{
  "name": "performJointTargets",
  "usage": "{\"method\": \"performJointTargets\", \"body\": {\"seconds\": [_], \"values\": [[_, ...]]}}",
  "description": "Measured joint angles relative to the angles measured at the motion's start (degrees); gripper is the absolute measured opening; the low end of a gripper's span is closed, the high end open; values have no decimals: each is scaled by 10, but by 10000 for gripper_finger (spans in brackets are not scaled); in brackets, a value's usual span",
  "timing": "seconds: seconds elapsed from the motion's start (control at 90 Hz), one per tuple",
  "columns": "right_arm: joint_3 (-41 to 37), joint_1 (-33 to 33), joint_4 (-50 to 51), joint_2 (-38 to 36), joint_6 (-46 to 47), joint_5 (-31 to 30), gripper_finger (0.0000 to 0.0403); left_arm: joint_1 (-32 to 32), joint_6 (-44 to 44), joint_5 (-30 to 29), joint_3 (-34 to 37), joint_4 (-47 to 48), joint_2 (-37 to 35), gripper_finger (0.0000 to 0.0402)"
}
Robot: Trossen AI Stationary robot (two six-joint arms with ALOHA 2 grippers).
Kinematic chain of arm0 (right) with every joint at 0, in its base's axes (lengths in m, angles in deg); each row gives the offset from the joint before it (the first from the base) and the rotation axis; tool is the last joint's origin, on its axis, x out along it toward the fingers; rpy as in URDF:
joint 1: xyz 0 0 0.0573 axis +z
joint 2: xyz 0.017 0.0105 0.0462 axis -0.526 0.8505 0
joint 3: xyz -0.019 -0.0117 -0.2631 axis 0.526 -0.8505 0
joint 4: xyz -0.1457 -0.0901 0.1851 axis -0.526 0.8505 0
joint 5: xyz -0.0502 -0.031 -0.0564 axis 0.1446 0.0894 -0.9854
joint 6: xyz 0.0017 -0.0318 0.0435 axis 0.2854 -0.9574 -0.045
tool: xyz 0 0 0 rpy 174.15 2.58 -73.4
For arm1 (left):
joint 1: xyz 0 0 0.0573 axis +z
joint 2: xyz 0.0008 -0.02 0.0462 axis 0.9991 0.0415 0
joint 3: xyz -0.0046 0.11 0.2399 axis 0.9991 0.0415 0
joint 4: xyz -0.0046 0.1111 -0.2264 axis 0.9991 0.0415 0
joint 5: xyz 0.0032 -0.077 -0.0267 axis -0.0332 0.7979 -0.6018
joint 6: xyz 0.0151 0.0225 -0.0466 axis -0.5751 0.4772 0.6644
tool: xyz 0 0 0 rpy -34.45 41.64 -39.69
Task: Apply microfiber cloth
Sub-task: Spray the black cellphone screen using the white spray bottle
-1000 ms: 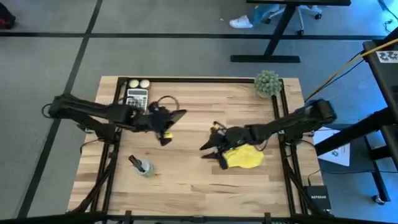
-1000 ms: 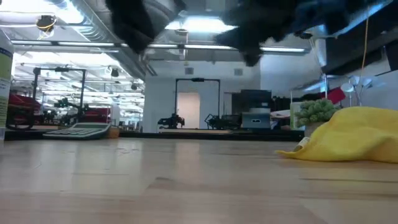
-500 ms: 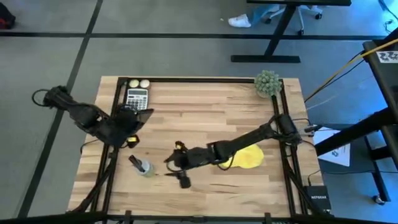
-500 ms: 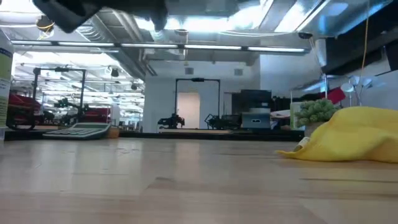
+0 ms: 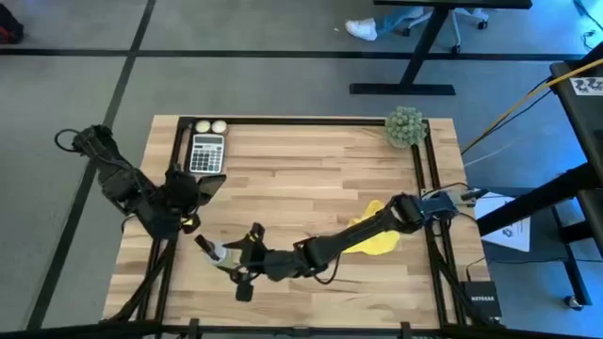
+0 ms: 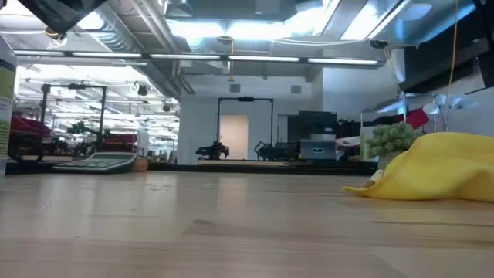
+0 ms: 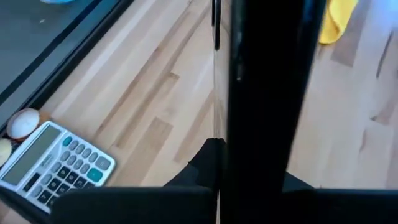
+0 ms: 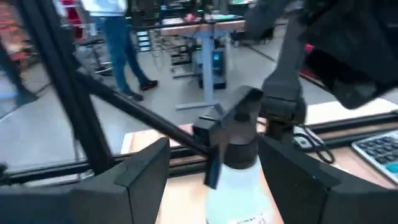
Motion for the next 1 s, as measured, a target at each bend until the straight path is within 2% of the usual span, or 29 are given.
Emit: {"method": "performJointTargets", "body": {"seconds": [0.322,0.511,0.811,1.0], "values": [[2,-2,-31,39,29,-20,232,-18,12,-20,0,1,0,8],[3,-9,-73,54,31,2,232,-18,12,-32,0,1,0,8],[3,-29,-16,57,9,-49,232,-18,11,-35,0,1,0,8],[2,-31,6,39,-56,-60,232,-18,10,-34,0,1,0,8]]}}
